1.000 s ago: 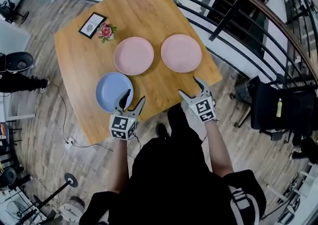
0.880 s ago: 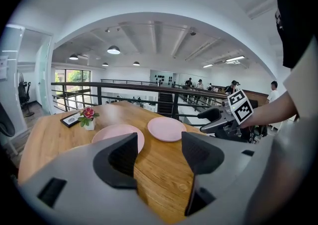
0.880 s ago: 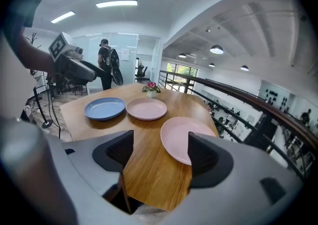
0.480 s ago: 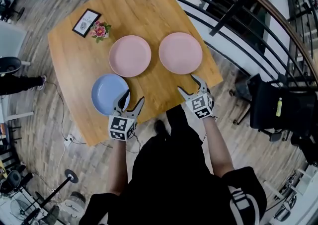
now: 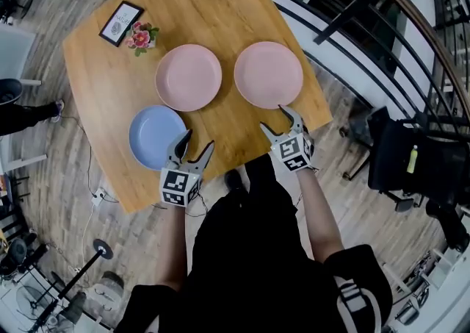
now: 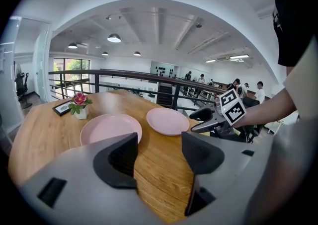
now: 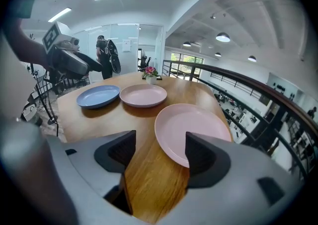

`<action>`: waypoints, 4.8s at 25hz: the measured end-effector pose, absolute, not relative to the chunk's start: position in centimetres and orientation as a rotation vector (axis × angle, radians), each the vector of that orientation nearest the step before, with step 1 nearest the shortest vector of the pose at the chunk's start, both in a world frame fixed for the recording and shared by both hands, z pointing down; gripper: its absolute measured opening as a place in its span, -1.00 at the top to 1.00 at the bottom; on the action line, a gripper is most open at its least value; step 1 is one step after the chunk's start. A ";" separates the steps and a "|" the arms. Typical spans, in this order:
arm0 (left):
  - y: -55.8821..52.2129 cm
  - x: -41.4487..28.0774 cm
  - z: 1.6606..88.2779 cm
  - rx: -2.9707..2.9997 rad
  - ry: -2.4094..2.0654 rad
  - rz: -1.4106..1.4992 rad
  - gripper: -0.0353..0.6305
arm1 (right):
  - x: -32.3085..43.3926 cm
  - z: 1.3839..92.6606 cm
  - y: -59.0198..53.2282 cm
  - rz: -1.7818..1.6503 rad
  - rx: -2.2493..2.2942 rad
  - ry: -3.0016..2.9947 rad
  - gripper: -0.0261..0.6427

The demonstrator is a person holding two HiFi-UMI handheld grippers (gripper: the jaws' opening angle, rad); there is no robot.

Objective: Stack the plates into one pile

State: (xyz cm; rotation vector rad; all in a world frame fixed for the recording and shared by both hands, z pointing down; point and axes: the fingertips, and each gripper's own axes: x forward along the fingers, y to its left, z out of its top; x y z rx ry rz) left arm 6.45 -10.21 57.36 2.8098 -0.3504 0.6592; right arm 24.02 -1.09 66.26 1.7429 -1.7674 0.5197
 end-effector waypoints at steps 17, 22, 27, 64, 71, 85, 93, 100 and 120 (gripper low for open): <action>-10.7 6.5 59.7 2.754 -0.388 0.711 0.03 | 24.5 72.0 -3.1 0.517 1.545 -1.703 0.17; -10.1 6.5 60.2 2.722 -0.393 0.726 0.03 | 24.7 73.2 -3.7 0.464 1.494 -1.655 0.28; -9.7 6.6 60.6 2.707 -0.393 0.742 0.03 | 25.1 74.5 -4.3 0.468 1.469 -1.627 0.33; -10.4 5.6 56.7 2.790 -0.500 0.604 0.03 | 25.2 71.8 -4.7 0.192 1.302 -1.510 0.86; -11.0 5.6 56.4 2.763 -0.561 0.580 0.03 | 25.8 71.0 -6.4 0.136 1.259 -1.518 0.85; -13.6 3.4 56.4 2.661 -0.817 0.519 0.03 | 23.9 70.3 -11.8 -0.009 1.094 -1.624 0.85; -13.5 1.8 56.6 2.583 -0.948 0.519 0.03 | 21.4 70.6 -13.9 -0.135 0.951 -1.680 0.85; -13.0 0.0 56.5 2.543 -1.046 0.508 0.03 | 19.0 70.7 -15.1 -0.203 0.870 -1.727 0.85; -11.8 -3.5 56.7 2.424 -1.250 0.492 0.03 | 13.1 72.0 -17.4 -0.408 0.626 -1.783 0.86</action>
